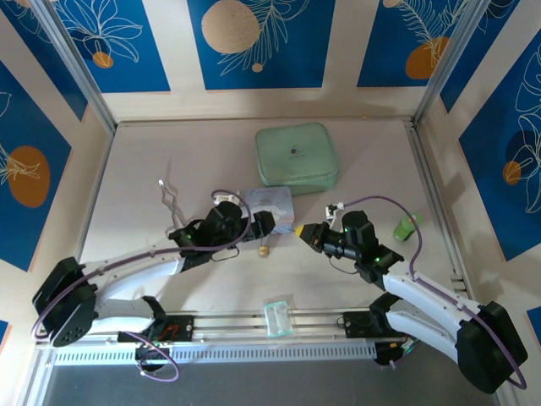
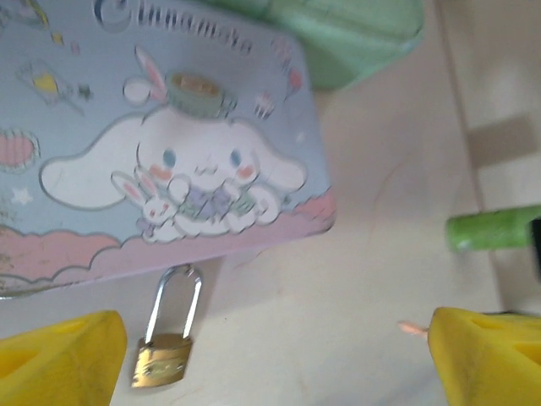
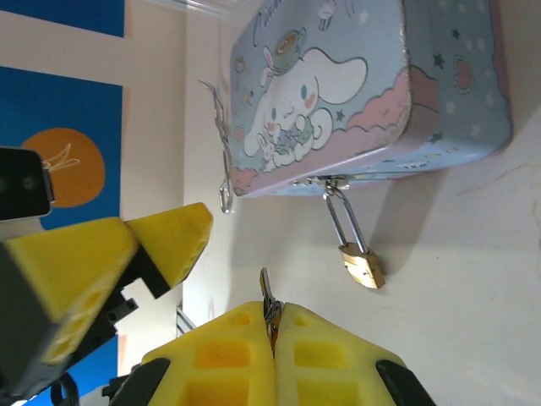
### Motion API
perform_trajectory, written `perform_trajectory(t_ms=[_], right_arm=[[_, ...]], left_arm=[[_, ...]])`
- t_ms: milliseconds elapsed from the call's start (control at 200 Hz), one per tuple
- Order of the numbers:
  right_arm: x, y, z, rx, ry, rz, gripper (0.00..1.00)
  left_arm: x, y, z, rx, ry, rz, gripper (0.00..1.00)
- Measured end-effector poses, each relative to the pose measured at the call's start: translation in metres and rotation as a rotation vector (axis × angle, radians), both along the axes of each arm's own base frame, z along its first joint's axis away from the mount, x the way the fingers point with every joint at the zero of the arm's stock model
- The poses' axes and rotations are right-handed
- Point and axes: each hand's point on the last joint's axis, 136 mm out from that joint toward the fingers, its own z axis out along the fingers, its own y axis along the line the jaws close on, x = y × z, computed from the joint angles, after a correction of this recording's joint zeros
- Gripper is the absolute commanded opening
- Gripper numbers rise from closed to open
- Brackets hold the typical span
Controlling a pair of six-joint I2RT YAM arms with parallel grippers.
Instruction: Unlock a padlock with a key
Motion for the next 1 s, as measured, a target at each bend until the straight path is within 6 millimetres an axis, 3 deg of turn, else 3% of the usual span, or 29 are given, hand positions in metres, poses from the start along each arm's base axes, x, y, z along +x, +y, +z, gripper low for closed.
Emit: perform_trajectory(t_ms=[270,500,730,835,1001], right_arm=[[-0.004,0.001,-0.008,-0.029,-0.001,0.045,0.00],[-0.007,0.001,-0.012,-0.033,0.011,0.055,0.00],[-0.008,0.001,-0.019,-0.045,0.032,0.055,0.00],[-0.008,0.001,-0.022,-0.048,0.038,0.055,0.00],[-0.008,0.000,-0.027,-0.055,0.049,0.055,0.00]], left_arm=[[-0.002,-0.006,-0.067,0.178,0.072,-0.092,0.78],[0.001,-0.011,-0.075,0.192,0.057,-0.111,0.74],[-0.005,-0.010,-0.097,0.223,0.082,-0.124,0.69],[-0.006,-0.010,-0.102,0.229,0.083,-0.122,0.61],[-0.008,-0.009,-0.113,0.272,0.080,-0.108,0.59]])
